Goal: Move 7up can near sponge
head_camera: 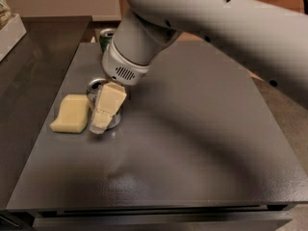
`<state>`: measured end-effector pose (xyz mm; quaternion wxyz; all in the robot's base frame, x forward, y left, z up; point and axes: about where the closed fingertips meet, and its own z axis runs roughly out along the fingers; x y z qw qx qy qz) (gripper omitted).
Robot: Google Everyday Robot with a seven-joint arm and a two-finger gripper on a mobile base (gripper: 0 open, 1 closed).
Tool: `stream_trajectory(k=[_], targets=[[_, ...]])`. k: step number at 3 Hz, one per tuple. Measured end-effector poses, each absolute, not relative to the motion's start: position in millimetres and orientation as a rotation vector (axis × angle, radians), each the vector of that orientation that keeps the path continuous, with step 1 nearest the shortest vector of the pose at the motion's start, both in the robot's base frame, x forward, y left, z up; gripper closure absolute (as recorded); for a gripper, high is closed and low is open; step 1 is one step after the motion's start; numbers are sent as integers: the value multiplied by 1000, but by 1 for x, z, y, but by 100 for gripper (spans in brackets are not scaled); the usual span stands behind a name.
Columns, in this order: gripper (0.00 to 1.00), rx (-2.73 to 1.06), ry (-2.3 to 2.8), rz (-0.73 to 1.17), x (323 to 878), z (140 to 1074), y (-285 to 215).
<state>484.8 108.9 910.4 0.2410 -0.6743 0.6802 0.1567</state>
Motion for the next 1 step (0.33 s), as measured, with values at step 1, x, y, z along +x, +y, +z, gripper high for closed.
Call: stream_trajectory(k=[1], targets=[[0, -1845, 1861, 428, 485, 910, 109]])
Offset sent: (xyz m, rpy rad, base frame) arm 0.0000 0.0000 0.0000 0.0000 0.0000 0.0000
